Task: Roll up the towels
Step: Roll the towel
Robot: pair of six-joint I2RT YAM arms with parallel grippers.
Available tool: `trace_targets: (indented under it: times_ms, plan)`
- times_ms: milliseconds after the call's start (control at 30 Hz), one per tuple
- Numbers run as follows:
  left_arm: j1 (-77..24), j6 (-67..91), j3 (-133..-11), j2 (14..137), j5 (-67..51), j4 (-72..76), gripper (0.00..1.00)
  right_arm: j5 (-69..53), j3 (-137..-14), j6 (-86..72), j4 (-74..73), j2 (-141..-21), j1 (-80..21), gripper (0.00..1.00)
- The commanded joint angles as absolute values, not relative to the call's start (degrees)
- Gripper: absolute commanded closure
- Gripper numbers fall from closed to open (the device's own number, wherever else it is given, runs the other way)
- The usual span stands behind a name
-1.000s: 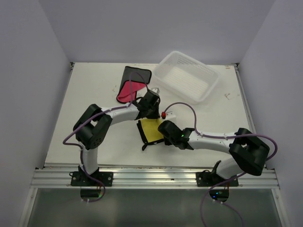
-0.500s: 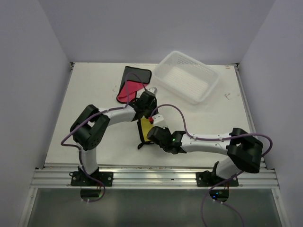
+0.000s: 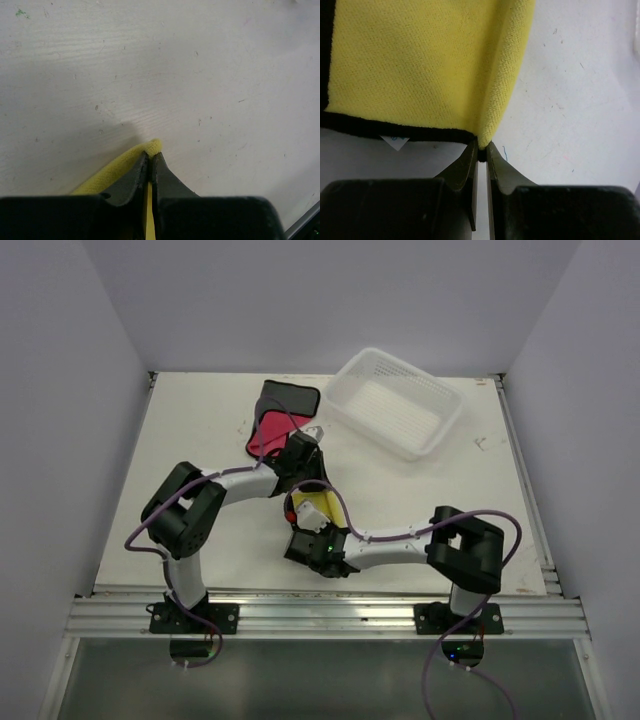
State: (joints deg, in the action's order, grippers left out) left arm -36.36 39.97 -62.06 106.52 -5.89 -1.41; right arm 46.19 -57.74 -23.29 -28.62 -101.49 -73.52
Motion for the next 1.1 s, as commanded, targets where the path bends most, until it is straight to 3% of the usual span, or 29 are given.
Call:
trace_targets:
  times_ms: [0,467,1067]
  plan:
    - [-33.75,39.37,-61.97,104.33,-1.23,5.98,1.00,46.67,-59.15,-21.27,-35.59,-104.66,-75.67,1.00]
    - [-33.05,38.15,-58.36,103.45,-0.97,7.21,1.00,51.95,-66.88,-16.44,-40.96,-117.24,-80.77,1.00]
    - [-32.61,33.84,-53.44,101.87,5.71,5.98,1.00,51.50,-73.83,-16.61,-47.37,-123.93,-82.70,1.00]
